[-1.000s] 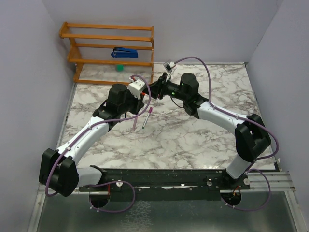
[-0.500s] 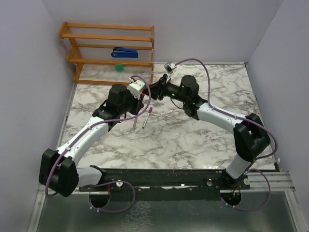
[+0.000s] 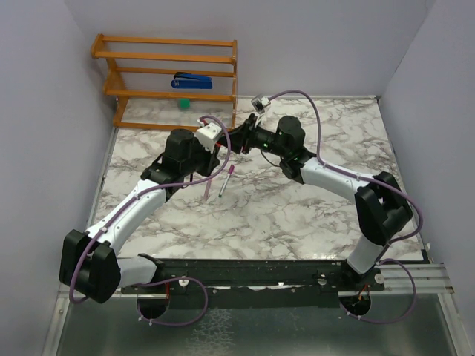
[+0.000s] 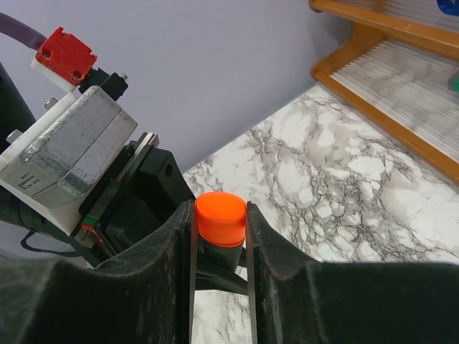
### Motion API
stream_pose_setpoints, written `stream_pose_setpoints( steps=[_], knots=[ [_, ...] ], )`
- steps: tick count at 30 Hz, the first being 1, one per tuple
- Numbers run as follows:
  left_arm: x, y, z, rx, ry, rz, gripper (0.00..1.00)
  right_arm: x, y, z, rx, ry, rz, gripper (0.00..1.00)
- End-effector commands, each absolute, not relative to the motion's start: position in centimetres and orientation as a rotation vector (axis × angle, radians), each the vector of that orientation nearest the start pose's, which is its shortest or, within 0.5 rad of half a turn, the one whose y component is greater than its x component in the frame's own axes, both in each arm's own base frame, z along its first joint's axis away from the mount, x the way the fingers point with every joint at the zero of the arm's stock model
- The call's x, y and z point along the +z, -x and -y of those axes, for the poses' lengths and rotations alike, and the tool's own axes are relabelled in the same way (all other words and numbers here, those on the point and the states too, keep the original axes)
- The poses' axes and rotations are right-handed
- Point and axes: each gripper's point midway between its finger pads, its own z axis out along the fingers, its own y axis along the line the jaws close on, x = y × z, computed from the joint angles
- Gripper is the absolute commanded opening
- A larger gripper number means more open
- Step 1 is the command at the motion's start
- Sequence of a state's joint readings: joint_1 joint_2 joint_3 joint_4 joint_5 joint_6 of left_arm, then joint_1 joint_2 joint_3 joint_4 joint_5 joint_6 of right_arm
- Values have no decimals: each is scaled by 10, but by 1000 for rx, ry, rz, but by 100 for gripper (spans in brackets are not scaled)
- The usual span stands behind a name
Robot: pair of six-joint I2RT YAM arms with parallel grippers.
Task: Insert the pens into the pen caps
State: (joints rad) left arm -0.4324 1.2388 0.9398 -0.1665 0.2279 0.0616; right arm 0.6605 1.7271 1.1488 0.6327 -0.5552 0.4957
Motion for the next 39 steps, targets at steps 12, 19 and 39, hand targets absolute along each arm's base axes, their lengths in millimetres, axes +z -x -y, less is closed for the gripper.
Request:
stream_pose_setpoints(
  steps=[12,19,39],
  knots=[
    [422,-371,183,-402,-403,-1218,0,96,-202,-384,1418,960,-2357,0],
    [422,-373,183,-406,-402,-1217,0,89,-211,-378,1306,954,-2385,0],
    [418,-375,185,-411,-404,-1226,0,101,-191,-388,1557,947,-2344,1]
  ],
)
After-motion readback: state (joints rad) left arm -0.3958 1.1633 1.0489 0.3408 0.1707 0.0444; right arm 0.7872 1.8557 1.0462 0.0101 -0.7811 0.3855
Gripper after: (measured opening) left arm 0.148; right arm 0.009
